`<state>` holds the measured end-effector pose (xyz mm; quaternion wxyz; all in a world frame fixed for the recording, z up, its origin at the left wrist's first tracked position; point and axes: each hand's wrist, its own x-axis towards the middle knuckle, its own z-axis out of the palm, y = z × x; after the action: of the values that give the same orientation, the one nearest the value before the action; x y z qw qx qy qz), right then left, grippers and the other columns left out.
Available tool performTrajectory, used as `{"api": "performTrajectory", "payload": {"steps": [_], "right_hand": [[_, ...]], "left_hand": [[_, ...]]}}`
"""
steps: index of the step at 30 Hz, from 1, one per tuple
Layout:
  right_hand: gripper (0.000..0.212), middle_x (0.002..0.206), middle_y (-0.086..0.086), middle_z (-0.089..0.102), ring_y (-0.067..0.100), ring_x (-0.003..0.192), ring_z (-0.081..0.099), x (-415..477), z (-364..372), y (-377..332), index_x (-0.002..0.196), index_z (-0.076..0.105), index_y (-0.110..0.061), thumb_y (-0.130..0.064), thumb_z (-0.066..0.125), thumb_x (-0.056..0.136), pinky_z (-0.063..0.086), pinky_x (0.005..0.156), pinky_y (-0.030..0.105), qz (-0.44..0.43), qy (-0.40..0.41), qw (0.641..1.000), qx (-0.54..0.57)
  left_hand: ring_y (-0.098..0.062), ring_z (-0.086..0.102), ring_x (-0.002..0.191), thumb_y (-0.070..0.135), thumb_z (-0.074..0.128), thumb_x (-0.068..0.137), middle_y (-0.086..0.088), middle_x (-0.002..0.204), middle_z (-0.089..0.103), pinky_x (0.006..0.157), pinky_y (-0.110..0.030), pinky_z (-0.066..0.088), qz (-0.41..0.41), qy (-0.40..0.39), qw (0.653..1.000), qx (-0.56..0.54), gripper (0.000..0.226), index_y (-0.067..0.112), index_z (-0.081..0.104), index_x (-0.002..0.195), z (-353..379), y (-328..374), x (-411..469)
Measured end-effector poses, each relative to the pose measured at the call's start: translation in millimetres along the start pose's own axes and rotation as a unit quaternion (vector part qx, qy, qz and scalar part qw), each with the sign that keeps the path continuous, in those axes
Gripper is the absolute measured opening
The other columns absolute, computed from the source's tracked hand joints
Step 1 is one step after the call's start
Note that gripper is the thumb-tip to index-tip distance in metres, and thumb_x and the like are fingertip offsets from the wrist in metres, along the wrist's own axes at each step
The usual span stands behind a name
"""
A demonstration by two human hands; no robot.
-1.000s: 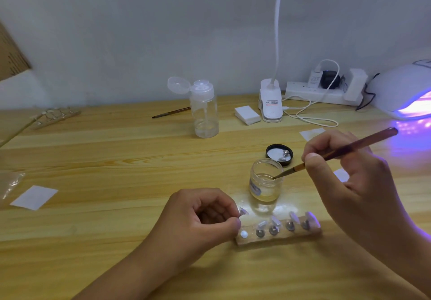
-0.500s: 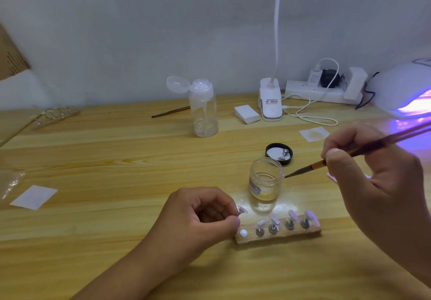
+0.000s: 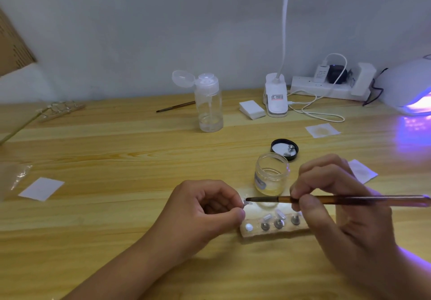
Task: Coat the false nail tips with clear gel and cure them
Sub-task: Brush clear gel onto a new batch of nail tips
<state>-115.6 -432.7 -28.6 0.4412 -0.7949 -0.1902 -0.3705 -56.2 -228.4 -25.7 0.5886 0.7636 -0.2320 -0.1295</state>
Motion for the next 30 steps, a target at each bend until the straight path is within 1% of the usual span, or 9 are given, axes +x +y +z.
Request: {"api": "performTrajectory", "payload": {"steps": [8,11,14,20,22,24,26,28,30], "right_hand": [[0.012,0.077,-0.005,0.06,0.017,0.083,0.055,0.0,0.6,0.8,0.076,0.059,-0.012,-0.015,0.051,0.083,0.042,0.071,0.044,-0.011,-0.014,1.0,-0.004],[0.012,0.076,-0.01,0.055,0.018,0.082,0.054,-0.2,-1.4,0.5,0.073,0.058,-0.011,-0.014,0.05,0.081,0.04,0.074,0.036,-0.009,-0.008,1.0,-0.009],[0.012,0.076,-0.009,0.053,0.016,0.082,0.054,0.8,-2.5,-0.4,0.071,0.057,-0.01,-0.014,0.05,0.08,0.038,0.077,0.028,-0.009,0.004,1.0,-0.013],[0.011,0.077,-0.001,0.06,0.018,0.085,0.056,-2.0,1.0,0.3,0.077,0.061,-0.013,-0.017,0.052,0.083,0.043,0.072,0.041,-0.002,-0.014,1.0,-0.006],[0.011,0.077,-0.002,0.059,0.017,0.084,0.056,-2.1,0.2,0.6,0.074,0.059,-0.013,-0.016,0.051,0.081,0.042,0.073,0.038,-0.006,-0.013,1.0,-0.008],[0.011,0.075,-0.002,0.057,0.017,0.082,0.055,-1.1,-1.6,0.1,0.071,0.057,-0.012,-0.013,0.05,0.08,0.039,0.075,0.031,-0.013,-0.002,1.0,-0.013],[0.012,0.074,-0.002,0.057,0.016,0.081,0.054,-0.1,-2.8,-0.4,0.07,0.056,-0.01,-0.012,0.049,0.079,0.037,0.078,0.027,-0.017,0.01,1.0,-0.019],[0.012,0.074,-0.003,0.059,0.017,0.081,0.055,0.0,-2.0,-0.2,0.073,0.058,-0.011,-0.014,0.05,0.081,0.039,0.078,0.029,-0.013,0.011,1.0,-0.016],[0.011,0.077,-0.002,0.061,0.021,0.083,0.057,-1.1,-0.2,0.3,0.079,0.06,-0.013,-0.017,0.052,0.084,0.042,0.074,0.038,-0.006,-0.003,1.0,-0.013]], "left_hand": [[-0.001,0.055,0.055,0.017,0.075,0.069,0.008,0.063,0.068,0.054,-0.013,0.042,0.006,-0.002,1.0,-0.009,0.006,0.022,0.074,0.07,0.0,-1.1,0.6],[-0.003,0.056,0.056,0.017,0.076,0.068,0.003,0.066,0.071,0.054,-0.014,0.044,0.007,-0.005,1.0,-0.014,0.004,0.02,0.075,0.072,-0.2,-1.7,0.5],[-0.003,0.056,0.056,0.018,0.076,0.068,0.001,0.068,0.071,0.054,-0.014,0.043,0.007,-0.005,1.0,-0.018,0.005,0.018,0.075,0.073,0.0,-2.0,0.6],[-0.002,0.055,0.054,0.016,0.075,0.069,0.007,0.064,0.068,0.053,-0.013,0.042,0.008,-0.006,1.0,-0.014,0.004,0.019,0.074,0.072,-0.3,-2.2,0.6],[-0.003,0.056,0.056,0.017,0.076,0.07,0.004,0.066,0.07,0.053,-0.014,0.043,0.008,-0.008,1.0,-0.016,0.004,0.019,0.074,0.072,-0.6,-2.6,0.7],[-0.003,0.057,0.057,0.017,0.076,0.07,0.001,0.068,0.071,0.054,-0.015,0.043,0.006,-0.008,1.0,-0.021,0.004,0.018,0.075,0.074,-0.8,-3.2,0.8],[-0.004,0.057,0.057,0.017,0.076,0.07,0.003,0.068,0.071,0.055,-0.015,0.044,0.007,-0.009,1.0,-0.024,0.004,0.019,0.075,0.074,-0.9,-3.8,0.8],[-0.003,0.057,0.058,0.016,0.077,0.07,0.005,0.067,0.07,0.055,-0.014,0.044,0.008,-0.009,1.0,-0.026,0.005,0.021,0.075,0.073,-1.2,-4.2,0.6],[-0.003,0.058,0.059,0.016,0.077,0.07,0.006,0.067,0.07,0.055,-0.014,0.044,0.008,-0.007,1.0,-0.027,0.007,0.023,0.076,0.072,-1.3,-4.2,0.5]]}}
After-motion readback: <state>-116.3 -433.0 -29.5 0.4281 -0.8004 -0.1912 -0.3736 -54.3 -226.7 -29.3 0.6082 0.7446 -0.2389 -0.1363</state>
